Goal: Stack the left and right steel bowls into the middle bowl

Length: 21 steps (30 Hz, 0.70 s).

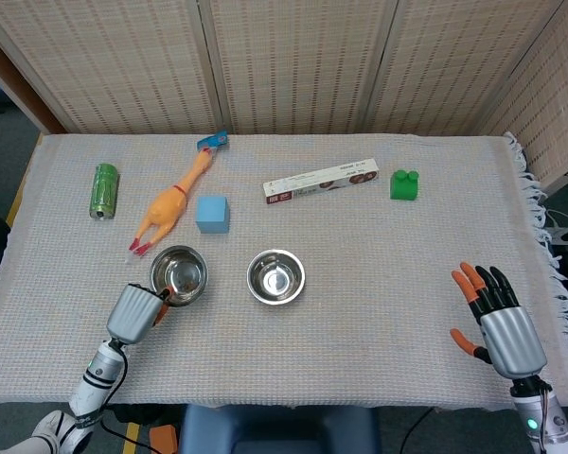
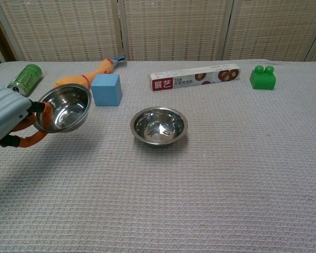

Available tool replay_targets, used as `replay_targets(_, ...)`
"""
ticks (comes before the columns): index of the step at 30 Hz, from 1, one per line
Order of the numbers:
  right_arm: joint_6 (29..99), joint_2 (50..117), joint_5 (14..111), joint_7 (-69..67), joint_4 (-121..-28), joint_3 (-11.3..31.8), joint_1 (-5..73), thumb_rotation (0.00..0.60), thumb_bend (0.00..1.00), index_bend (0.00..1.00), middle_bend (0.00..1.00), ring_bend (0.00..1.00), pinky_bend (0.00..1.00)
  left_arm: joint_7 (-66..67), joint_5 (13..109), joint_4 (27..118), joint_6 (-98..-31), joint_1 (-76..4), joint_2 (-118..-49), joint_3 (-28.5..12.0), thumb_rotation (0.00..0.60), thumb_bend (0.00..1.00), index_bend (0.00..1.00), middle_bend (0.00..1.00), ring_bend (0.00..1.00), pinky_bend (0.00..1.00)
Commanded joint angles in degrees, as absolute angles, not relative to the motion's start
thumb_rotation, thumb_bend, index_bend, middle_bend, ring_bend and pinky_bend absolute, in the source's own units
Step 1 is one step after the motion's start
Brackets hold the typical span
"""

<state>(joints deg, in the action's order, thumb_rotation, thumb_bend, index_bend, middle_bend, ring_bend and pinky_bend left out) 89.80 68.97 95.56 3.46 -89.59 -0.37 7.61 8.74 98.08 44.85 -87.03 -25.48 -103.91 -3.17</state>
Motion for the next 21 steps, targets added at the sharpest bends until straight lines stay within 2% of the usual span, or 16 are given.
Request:
replay_targets(1,89.5,68.8,95.0,3.0,-89.5,0.0,7.6,0.6,0.13,0.0,0.0,0.0,0.0,12.8,97.4,51.1,-83.4,-29.3,-102.3,-5.1,0.6,0.4,0.66,1.0,1.0,1.0)
replay_targets(10,88.2,68.0,93.7,0.9,-89.3,0.8,7.9,0.6,0.13,0.0,0.0,0.0,0.0,22.1,97.0,59.4,-75.9,-35.1,-103.5,-6.0,0.6,0.4,0.64,1.0,1.0,1.0)
replay_targets(21,87.6,66.8,93.8,-1.4,-89.5,0.8,7.8,0.6,0.13,0.0,0.0,0.0,0.0,27.7,95.9,60.0,-71.1,-40.2,-107.6,-7.7,0.6,0.4,0.61,1.0,1.0,1.0)
